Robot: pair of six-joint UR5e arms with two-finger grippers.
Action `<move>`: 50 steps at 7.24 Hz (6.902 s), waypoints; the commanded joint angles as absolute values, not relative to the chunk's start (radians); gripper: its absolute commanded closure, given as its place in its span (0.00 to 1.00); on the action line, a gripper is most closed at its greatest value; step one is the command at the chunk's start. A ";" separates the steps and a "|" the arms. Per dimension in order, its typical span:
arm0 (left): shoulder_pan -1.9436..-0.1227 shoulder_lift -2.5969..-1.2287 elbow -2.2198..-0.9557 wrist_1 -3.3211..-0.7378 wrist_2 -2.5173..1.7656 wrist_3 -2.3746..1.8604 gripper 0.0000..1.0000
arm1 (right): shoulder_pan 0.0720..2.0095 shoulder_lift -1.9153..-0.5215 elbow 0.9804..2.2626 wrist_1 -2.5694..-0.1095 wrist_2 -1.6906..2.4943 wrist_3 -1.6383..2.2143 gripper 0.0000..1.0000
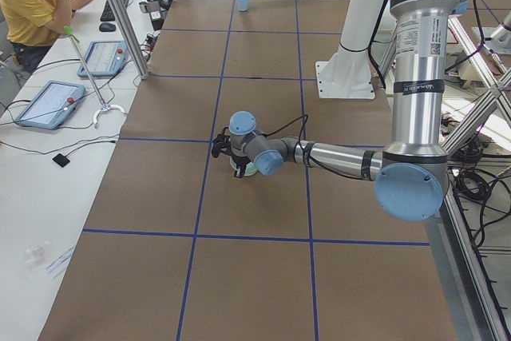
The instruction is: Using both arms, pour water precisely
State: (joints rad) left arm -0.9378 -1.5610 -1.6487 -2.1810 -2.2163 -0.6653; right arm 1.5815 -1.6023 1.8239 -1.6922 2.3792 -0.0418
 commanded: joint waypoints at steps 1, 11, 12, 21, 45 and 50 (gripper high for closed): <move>-0.946 -1.623 -1.655 -2.162 -2.263 -0.679 1.00 | 1.582 -1.603 1.824 -1.692 2.379 -0.043 0.00; -0.668 -2.281 -1.469 -1.864 -2.090 -1.135 1.00 | 1.582 -1.600 1.824 -1.692 2.381 -0.041 0.00; -0.638 -2.343 -1.394 -1.864 -2.065 -1.150 1.00 | 1.582 -1.600 1.824 -1.692 2.381 -0.041 0.00; -0.704 -2.370 -1.469 -1.759 -2.091 -1.141 0.00 | 1.580 -1.595 1.824 -1.690 2.379 -0.044 0.00; -1.640 -1.497 -1.732 -1.595 -2.356 0.149 0.00 | 0.510 -1.606 1.981 -1.703 1.012 1.840 0.01; -1.640 -1.497 -1.735 -1.595 -2.356 0.149 0.00 | 0.482 -1.510 1.734 -1.704 0.839 2.083 0.01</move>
